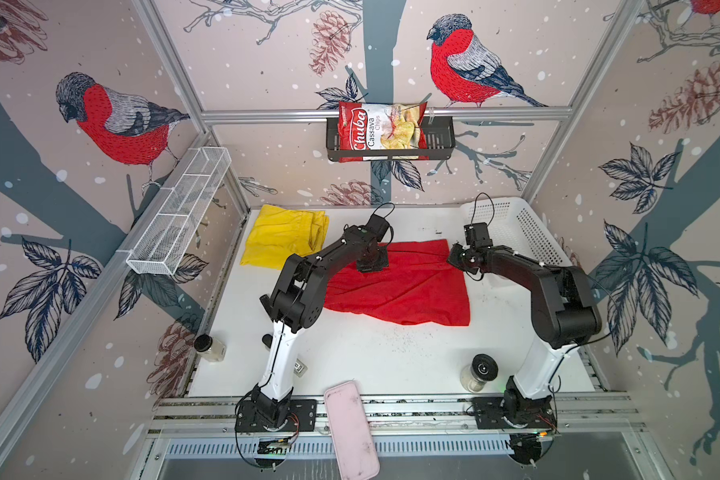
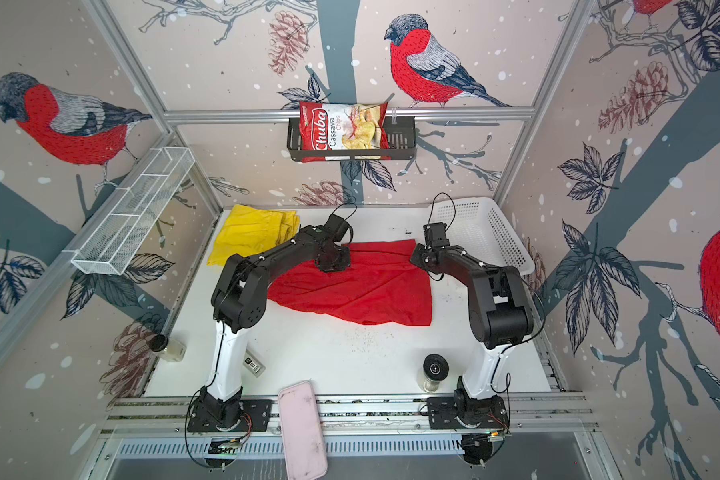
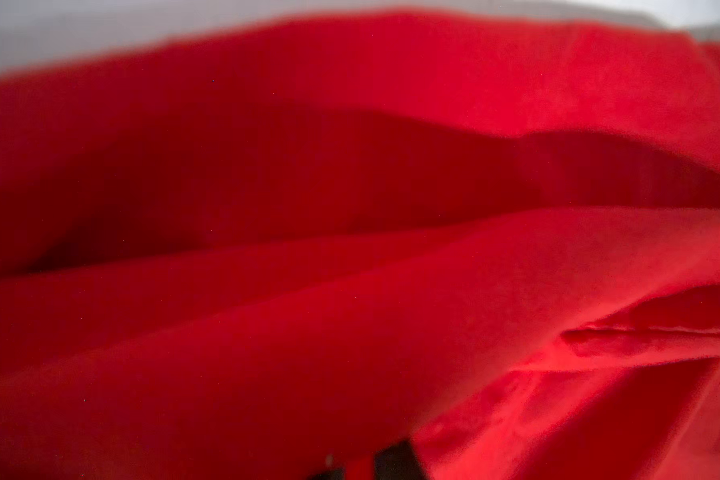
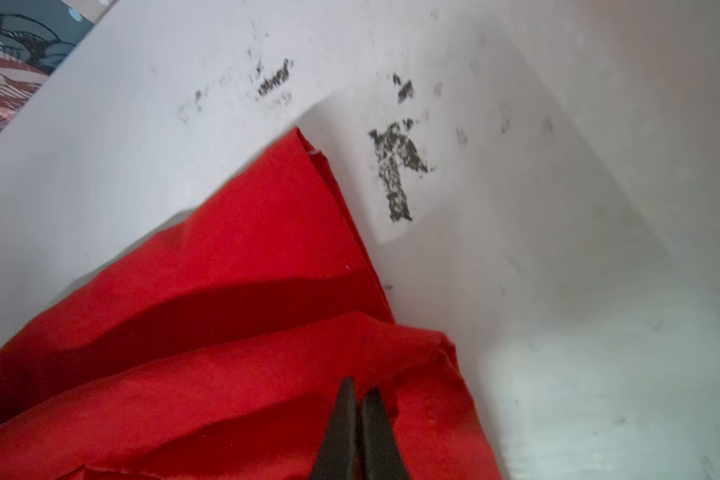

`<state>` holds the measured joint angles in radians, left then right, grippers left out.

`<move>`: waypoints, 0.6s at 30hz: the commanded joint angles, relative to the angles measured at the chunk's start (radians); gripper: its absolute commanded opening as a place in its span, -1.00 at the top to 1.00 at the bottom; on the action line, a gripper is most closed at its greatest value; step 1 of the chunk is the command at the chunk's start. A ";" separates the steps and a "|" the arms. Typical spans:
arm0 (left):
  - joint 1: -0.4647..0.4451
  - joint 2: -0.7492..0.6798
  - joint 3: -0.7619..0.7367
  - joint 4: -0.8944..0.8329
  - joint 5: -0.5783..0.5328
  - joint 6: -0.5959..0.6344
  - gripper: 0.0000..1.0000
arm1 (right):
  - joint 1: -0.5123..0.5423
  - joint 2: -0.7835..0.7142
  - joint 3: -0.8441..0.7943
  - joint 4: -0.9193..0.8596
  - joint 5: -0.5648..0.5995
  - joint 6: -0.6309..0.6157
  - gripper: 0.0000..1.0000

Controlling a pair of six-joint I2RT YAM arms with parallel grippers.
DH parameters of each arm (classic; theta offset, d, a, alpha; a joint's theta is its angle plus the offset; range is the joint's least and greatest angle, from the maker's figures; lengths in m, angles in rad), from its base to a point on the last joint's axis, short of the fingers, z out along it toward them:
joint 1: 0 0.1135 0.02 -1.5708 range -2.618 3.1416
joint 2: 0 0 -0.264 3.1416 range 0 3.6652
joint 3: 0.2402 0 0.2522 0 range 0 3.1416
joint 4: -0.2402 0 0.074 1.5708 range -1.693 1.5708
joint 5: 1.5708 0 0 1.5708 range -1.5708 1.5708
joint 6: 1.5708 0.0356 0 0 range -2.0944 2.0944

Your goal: Fold and stack the shorts

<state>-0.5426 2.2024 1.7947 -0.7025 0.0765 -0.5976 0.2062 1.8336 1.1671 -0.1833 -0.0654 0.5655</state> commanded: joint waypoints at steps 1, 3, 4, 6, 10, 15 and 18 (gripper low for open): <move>0.025 0.017 0.035 -0.034 0.026 -0.014 1.00 | -0.011 0.010 0.047 -0.026 0.025 -0.029 1.00; 0.046 0.018 0.038 -0.025 0.051 -0.022 1.00 | -0.020 0.015 0.072 -0.030 0.037 -0.034 1.00; 0.059 0.018 0.038 -0.020 0.062 -0.026 1.00 | -0.023 0.018 0.090 -0.033 0.043 -0.036 1.00; 0.084 0.020 0.042 -0.012 0.094 -0.032 1.00 | -0.027 0.035 0.122 -0.034 0.055 -0.041 1.00; 0.125 0.023 0.055 0.019 0.138 -0.037 1.00 | -0.028 0.087 0.196 -0.020 0.067 -0.054 1.00; 0.165 0.022 0.053 0.063 0.180 -0.052 1.00 | -0.030 0.178 0.312 -0.021 0.083 -0.087 0.14; 0.183 0.010 0.049 0.083 0.182 -0.062 1.00 | -0.028 0.226 0.382 -0.025 0.066 -0.107 -0.01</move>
<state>-0.3717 2.2227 1.8420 -0.6567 0.2359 -0.6510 0.1768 2.0354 1.5074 -0.2028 -0.0044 0.4938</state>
